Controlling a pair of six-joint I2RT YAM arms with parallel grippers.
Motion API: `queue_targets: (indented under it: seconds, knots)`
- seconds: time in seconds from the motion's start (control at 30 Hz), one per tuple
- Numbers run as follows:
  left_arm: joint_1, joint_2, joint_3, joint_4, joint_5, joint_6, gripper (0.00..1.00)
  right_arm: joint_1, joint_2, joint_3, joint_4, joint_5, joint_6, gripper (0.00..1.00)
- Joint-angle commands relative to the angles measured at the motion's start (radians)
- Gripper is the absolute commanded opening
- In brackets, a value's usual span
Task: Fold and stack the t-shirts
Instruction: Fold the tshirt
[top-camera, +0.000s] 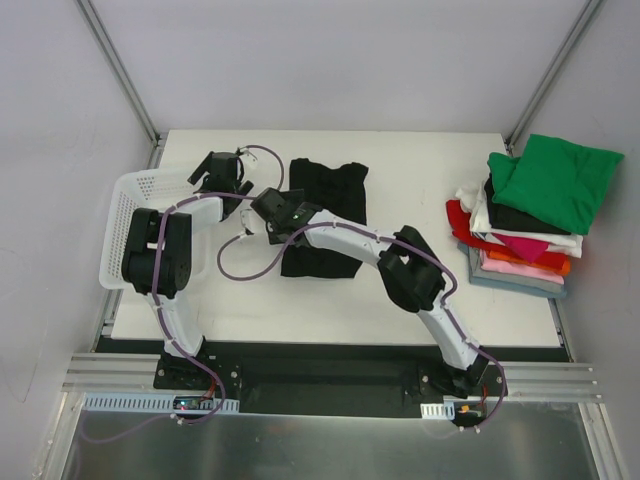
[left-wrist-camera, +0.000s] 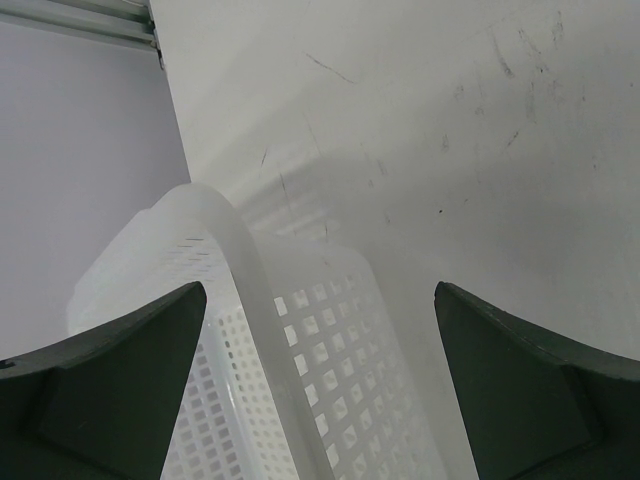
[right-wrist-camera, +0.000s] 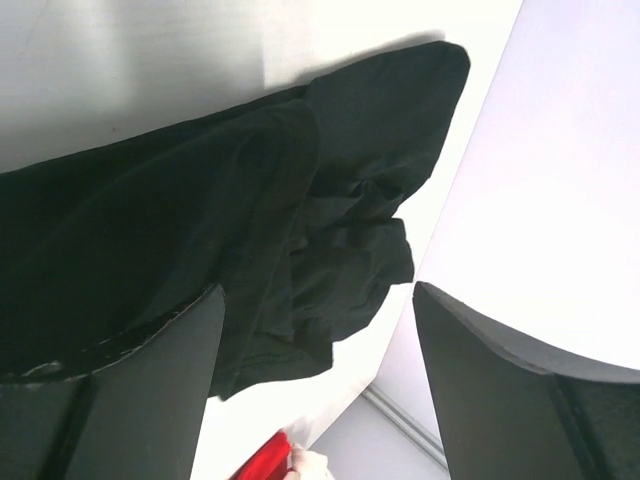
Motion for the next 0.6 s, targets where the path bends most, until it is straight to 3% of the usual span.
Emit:
queue_targets:
  seconds: [0.0, 0.03, 0.07, 0.1, 0.3, 0.4, 0.57]
  knots:
    - [0.004, -0.123, 0.01, -0.032, 0.04, -0.048, 0.99, 0.022, -0.154, -0.079, 0.011, 0.053, 0.059, 0.82]
    - [0.001, -0.148, 0.01, -0.056, 0.078, -0.057, 0.99, 0.023, -0.179, -0.124, 0.011, 0.058, 0.067, 0.85]
    - [0.0, -0.175, 0.007, -0.108, 0.097, -0.063, 0.99, 0.025, -0.24, -0.158, 0.016, 0.067, 0.085, 0.96]
    - [-0.006, -0.233, -0.009, -0.128, 0.112, -0.068, 0.99, 0.026, -0.276, -0.186, 0.027, 0.075, 0.095, 0.97]
    - [-0.101, -0.494, -0.179, -0.232, 0.209, 0.012, 0.99, 0.03, -0.553, -0.401, -0.03, 0.063, 0.211, 0.91]
    - [-0.176, -0.614, -0.274, -0.321, 0.261, 0.015, 0.99, 0.022, -0.658, -0.52, -0.074, 0.046, 0.263, 0.98]
    - [-0.31, -0.77, -0.426, -0.371, 0.266, 0.014, 0.99, 0.014, -0.765, -0.654, -0.174, -0.035, 0.357, 0.97]
